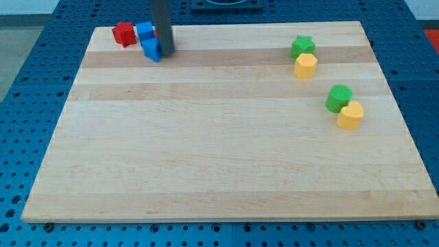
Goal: Move the yellow hexagon to the right of the green star
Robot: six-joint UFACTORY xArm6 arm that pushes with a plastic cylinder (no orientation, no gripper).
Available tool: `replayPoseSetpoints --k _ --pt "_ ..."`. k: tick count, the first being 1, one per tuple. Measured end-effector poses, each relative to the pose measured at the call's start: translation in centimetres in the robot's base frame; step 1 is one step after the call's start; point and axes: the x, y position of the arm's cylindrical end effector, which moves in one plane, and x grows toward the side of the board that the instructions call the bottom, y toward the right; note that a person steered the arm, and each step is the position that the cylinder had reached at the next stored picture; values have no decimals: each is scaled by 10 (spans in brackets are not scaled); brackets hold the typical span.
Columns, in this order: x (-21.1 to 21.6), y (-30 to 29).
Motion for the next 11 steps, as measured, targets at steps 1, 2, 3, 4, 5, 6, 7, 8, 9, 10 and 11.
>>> replayPoseSetpoints --k 1,2,3,4,5,6,7,8,9,10,11 --pt "-8 -28" --pt "12 -5" --pt "50 32" --pt "106 98" --pt "113 204" --pt "110 272" --pt "88 308" --pt "39 325" --pt "23 330" --pt "46 328" --pt "26 307"
